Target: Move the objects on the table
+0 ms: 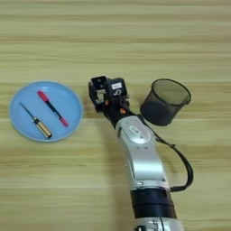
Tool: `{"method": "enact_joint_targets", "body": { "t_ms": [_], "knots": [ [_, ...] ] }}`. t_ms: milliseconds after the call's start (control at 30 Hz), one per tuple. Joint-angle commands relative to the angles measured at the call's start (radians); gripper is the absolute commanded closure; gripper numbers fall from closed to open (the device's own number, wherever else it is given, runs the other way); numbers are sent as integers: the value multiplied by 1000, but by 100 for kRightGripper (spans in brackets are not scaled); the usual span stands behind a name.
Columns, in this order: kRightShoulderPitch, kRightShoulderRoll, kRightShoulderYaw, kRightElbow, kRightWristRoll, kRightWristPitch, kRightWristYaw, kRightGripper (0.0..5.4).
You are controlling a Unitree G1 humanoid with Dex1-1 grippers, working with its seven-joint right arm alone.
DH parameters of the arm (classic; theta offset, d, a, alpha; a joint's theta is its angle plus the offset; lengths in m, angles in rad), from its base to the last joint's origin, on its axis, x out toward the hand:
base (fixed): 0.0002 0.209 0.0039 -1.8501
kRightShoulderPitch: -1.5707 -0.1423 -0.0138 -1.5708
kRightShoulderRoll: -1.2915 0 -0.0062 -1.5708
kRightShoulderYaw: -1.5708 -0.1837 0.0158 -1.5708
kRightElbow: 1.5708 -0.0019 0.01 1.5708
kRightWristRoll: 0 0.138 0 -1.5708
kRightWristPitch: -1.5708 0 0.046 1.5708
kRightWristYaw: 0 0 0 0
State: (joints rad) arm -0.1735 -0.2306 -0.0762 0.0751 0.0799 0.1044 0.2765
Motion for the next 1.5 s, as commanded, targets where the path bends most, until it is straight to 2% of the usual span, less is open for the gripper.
{"method": "enact_joint_targets", "body": {
  "t_ms": [33,267,500,833,1500],
  "knots": [
    [-94,-6,13,-44,-2,-7,1,293],
    [-133,9,51,-15,-13,2,17,293],
    [-142,30,99,33,-33,-2,37,293],
    [-163,62,128,99,-47,-19,42,293],
    [-182,63,158,206,-85,-29,84,293]
  ]
}}
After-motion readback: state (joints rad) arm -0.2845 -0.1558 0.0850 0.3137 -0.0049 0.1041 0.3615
